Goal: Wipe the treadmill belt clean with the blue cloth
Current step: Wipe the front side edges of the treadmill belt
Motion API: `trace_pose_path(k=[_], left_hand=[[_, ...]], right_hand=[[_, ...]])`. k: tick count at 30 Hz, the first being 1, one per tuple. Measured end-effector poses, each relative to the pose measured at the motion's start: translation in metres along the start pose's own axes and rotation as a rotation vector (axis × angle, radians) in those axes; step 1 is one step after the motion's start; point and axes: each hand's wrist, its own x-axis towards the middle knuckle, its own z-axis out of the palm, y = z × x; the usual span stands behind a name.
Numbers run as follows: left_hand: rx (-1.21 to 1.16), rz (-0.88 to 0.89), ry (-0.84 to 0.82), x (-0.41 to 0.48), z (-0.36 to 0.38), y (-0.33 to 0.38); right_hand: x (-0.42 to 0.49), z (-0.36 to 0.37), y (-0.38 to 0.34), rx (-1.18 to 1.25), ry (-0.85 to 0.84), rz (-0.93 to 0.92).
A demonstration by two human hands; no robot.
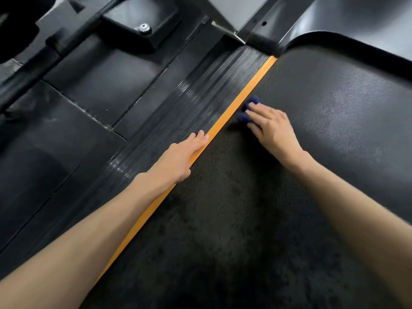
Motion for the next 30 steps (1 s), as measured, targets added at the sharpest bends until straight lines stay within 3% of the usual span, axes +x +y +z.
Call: trace_pose_path(k=[3, 6, 8, 11, 13, 15, 16, 18, 20, 21, 22, 27, 29, 30], left_hand=[[-0.017, 0.010, -0.008, -0.002, -0.002, 0.003], [-0.132, 0.060, -0.047, -0.010, -0.009, 0.000], [-0.227, 0.066, 0.023, -0.017, -0.016, -0.002], [-0.204, 0.038, 0.330, -0.026, -0.012, -0.009], [-0.140, 0.004, 0.360, -0.033, -0.003, -0.015], [-0.066, -0.009, 0.303, -0.043, 0.008, -0.017], [-0.054, -0.006, 0.284, -0.047, 0.012, -0.018], [-0.067, -0.014, 0.251, -0.054, 0.016, -0.016], [-0.046, -0.030, 0.217, -0.056, 0.016, -0.012], [-0.033, -0.039, 0.209, -0.056, 0.016, -0.010], [-0.033, -0.049, 0.208, -0.056, 0.016, -0.009], [-0.039, -0.109, 0.208, -0.057, 0.013, -0.007], [-0.028, -0.107, 0.196, -0.057, 0.013, -0.007], [-0.025, -0.117, 0.188, -0.057, 0.013, -0.007]], right_hand=[[-0.004, 0.005, -0.019, 0.006, 0.031, 0.317], [-0.014, 0.005, -0.053, 0.040, 0.043, 0.434], [-0.028, 0.008, -0.087, 0.095, 0.074, 0.452], [-0.080, 0.014, -0.153, 0.195, -0.071, 0.083], [-0.101, 0.013, -0.158, 0.227, -0.188, -0.285], [-0.086, 0.012, -0.123, 0.203, -0.213, -0.416], [-0.073, 0.011, -0.102, 0.162, -0.161, -0.349], [-0.045, 0.007, -0.062, 0.070, -0.001, 0.028], [-0.028, 0.000, -0.045, 0.063, 0.042, 0.413], [-0.023, 0.000, -0.052, 0.068, 0.042, 0.480], [-0.022, 0.001, -0.064, 0.052, 0.022, 0.429], [-0.086, 0.011, -0.142, 0.182, -0.245, -0.233], [-0.083, 0.000, -0.121, 0.162, -0.288, -0.382], [-0.074, -0.003, -0.099, 0.118, -0.228, -0.393]])
